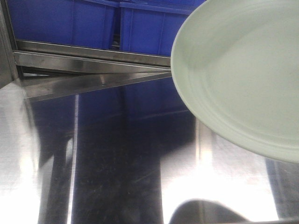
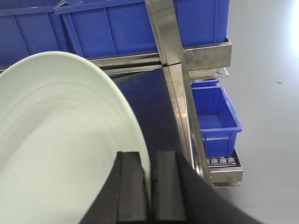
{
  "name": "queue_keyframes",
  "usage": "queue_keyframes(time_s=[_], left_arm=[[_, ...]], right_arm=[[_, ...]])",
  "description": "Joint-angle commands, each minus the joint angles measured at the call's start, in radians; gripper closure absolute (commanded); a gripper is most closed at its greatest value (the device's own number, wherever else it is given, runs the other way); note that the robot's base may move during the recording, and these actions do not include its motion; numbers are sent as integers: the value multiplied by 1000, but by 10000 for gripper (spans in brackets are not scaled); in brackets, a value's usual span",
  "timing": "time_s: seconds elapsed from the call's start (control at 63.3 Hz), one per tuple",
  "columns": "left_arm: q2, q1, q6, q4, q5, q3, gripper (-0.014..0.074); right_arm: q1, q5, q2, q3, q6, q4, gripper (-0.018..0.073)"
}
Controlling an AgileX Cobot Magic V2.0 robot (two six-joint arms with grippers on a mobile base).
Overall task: Place green plate on second shelf with right arm
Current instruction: 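Hold the plate raised in the right gripper while backing away, then drive the base away from the table, holding the plate in the right gripper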
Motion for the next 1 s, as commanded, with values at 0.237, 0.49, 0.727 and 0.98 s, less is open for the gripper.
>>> queue_keyframes(time_s=[0.237,0.49,0.727,0.98], left_arm=[[-22,-3,-5,1,-61,42,472],[-22,-3,-5,1,-61,42,472],[-22,-3,-5,1,-61,42,472],[-22,-3,-5,1,-61,42,472]], right_arm=[[-7,-117,0,-33,-1,0,505],[-7,-117,0,-33,-1,0,505],[-7,-117,0,-33,-1,0,505],[-7,-117,0,-33,-1,0,505]])
